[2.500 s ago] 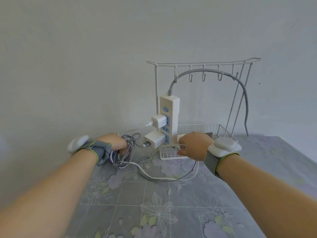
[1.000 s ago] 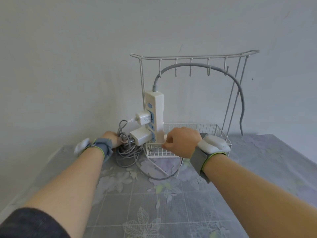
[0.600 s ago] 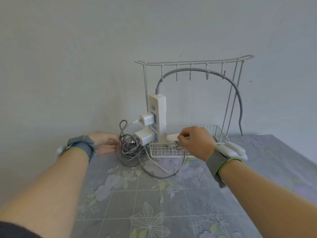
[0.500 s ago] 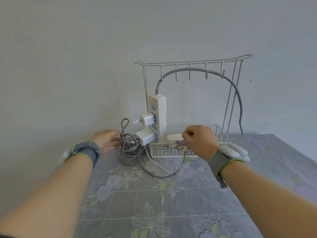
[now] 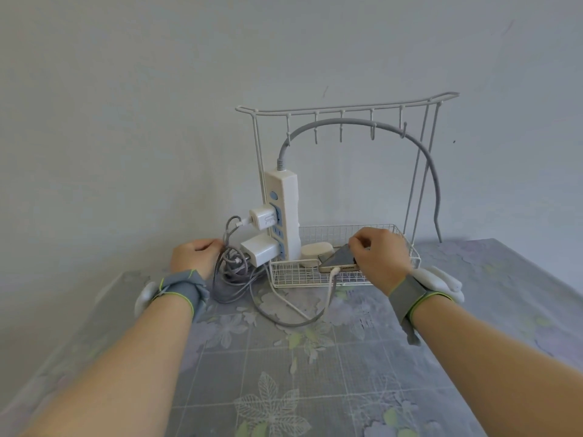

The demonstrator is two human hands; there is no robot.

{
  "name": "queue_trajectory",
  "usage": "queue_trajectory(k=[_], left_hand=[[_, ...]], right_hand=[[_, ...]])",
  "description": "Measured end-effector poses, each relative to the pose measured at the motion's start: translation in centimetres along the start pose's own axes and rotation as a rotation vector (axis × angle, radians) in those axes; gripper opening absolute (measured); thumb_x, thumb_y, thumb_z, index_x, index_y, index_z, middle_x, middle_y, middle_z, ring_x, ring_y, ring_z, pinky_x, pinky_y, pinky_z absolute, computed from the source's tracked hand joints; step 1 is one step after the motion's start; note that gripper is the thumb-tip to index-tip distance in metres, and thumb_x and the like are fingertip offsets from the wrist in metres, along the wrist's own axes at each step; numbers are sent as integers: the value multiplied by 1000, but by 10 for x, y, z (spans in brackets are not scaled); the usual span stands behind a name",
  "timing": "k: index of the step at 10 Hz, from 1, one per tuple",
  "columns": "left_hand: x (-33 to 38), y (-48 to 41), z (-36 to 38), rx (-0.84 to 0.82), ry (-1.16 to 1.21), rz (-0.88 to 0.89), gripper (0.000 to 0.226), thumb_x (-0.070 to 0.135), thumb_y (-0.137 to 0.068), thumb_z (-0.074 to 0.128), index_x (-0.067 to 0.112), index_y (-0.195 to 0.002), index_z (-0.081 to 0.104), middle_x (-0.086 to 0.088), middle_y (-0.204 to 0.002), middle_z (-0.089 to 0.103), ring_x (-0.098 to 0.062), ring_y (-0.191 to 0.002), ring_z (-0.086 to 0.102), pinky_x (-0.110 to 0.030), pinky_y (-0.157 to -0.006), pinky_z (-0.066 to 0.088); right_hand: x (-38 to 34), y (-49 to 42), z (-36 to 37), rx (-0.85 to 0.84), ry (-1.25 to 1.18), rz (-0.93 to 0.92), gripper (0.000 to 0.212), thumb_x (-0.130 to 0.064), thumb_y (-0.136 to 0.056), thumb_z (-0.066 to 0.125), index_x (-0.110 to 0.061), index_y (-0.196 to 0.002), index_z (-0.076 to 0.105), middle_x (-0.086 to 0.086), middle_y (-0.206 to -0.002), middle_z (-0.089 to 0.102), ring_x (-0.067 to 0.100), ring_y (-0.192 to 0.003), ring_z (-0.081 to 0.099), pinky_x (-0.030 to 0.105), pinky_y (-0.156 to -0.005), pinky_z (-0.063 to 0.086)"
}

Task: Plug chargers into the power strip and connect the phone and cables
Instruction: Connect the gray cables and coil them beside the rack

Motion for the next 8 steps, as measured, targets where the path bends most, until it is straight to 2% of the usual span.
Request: queue_trajectory(k=[1,2,3,4,5,7,8], left_hand=[[-1,-3,-8,-16,95,-35,29,22,-87,66,5,-110,70,-9,-92,67,-25,-85,61,-32,-74,54],[1,-1,-13,-29,102,-23,27,15,-90,62,4,-113,68,-9,-96,65,-24,-88,60,-25,-65,50],[-5,-4,-22,-49,-5,-40,21,10,-88,60,11,-106,72,-12,-100,72,-27,-93,67,-40,-85,55],[-14,-6,-34,-29,-59,-59,17,10,-82,64,24,-79,74,-3,-82,73,-28,-93,70,-47,-92,54],[-8,5,-41,-5,-44,-58,23,9,-79,68,28,-67,70,-2,-79,73,-24,-88,70,-44,-90,55],[-7,8,-48,-5,-74,-57,22,8,-75,71,26,-62,71,-7,-81,75,-24,-85,71,-43,-90,55],[10,31,-55,122,-184,9,26,8,-76,58,24,-59,70,-5,-82,76,-27,-84,71,-39,-87,56]], right_hand=[[-3,2,-5,16,-29,19,25,-18,-91,51,-8,-79,70,8,-71,71,27,-68,67,35,-64,55],[-7,7,-13,28,-2,35,25,-19,-91,51,-9,-83,71,7,-77,71,25,-73,64,26,-58,46],[-6,11,-18,21,-15,30,24,-18,-91,52,-8,-81,71,8,-77,71,26,-69,63,29,-58,47],[-2,14,-24,35,14,32,24,-22,-90,51,-14,-77,70,3,-76,71,23,-65,61,36,-65,54],[-1,16,-26,18,9,52,25,-21,-90,50,-15,-77,70,0,-72,71,17,-58,58,35,-62,55],[-4,17,-33,0,-12,50,25,-17,-91,50,-9,-80,71,6,-72,71,21,-59,56,33,-60,50],[-6,18,-39,-24,-39,68,25,-15,-92,48,-10,-83,71,4,-65,65,15,-52,47,28,-55,41]])
Point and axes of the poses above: each hand's wrist, its own y-axis away from the middle knuckle, its own z-axis out of the palm, x = y × z, the point moved 3 cm from there along -y, towards the middle knuckle
